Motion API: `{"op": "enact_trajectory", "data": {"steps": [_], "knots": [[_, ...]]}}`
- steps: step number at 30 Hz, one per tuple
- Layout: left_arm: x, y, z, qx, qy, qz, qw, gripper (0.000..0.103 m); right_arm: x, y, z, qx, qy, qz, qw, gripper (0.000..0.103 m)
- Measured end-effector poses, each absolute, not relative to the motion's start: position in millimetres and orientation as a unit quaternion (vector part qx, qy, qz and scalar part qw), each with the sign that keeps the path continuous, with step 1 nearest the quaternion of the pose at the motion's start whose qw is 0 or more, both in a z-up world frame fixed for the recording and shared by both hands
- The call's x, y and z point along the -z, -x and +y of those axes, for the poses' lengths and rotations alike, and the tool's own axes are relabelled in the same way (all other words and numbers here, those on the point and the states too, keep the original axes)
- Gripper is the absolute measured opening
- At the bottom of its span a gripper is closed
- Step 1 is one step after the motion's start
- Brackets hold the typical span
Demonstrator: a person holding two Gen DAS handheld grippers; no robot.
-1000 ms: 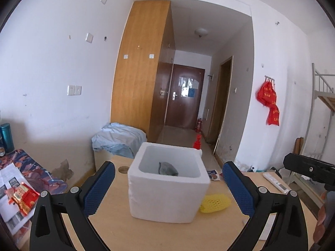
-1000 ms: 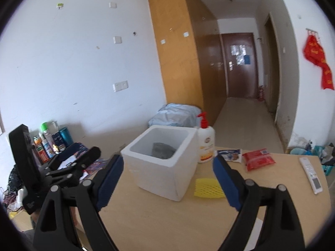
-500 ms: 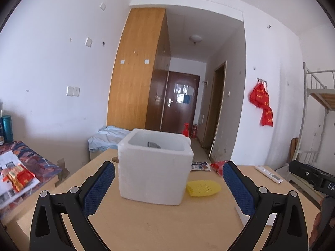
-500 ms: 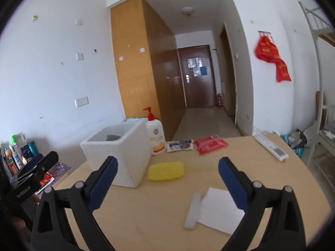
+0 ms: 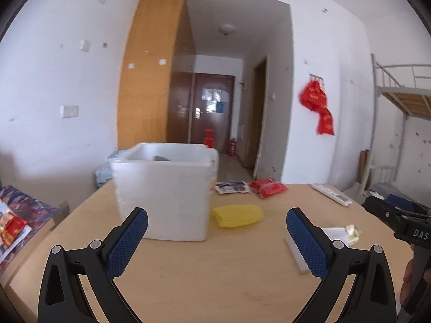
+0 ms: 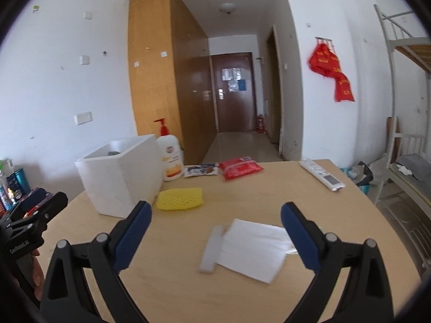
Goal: Organize soft objects
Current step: 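Move the left tool to the white strip while the right tool approaches the green wipes pack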
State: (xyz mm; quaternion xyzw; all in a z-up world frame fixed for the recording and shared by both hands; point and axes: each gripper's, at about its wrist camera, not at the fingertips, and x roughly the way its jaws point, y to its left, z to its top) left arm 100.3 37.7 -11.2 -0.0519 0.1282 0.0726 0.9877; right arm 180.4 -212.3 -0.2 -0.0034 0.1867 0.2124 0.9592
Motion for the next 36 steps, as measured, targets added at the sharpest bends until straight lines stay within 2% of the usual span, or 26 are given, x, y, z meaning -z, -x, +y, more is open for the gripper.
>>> {"op": "enact_trajectory", "data": {"steps": [7, 12, 23, 26, 30, 36], "knots": [[22.6, -136.0, -9.2, -0.01, 0.023, 0.168, 0.985, 0.103, 11.8, -197.6, -247.5, -0.164, -0.002, 0.23, 0.959, 0.098], [40.2, -169.9, -34.7, 0.031, 0.018, 0.225, 0.974, 0.103, 29.6, -212.7, -271.0, -0.139, 0.003, 0.267, 0.954, 0.098], [71.1, -216.5, -70.0, 0.067, 0.01, 0.308, 0.949, 0.102, 62.0, -249.0, -296.6, -0.134, -0.003, 0.333, 0.933, 0.098], [79.1, -228.5, -73.5, 0.068, 0.017, 0.329, 0.942, 0.095, 68.5, -257.0, -297.1, -0.136, -0.002, 0.35, 0.927, 0.098], [95.0, -247.5, -72.2, 0.066, 0.039, 0.372, 0.925, 0.072, 72.2, -264.1, -299.3, -0.137, -0.003, 0.362, 0.922, 0.098], [106.5, -256.7, -74.0, 0.055, 0.035, 0.388, 0.919, 0.064, 76.1, -274.8, -303.8, -0.136, -0.007, 0.375, 0.917, 0.098]]}}
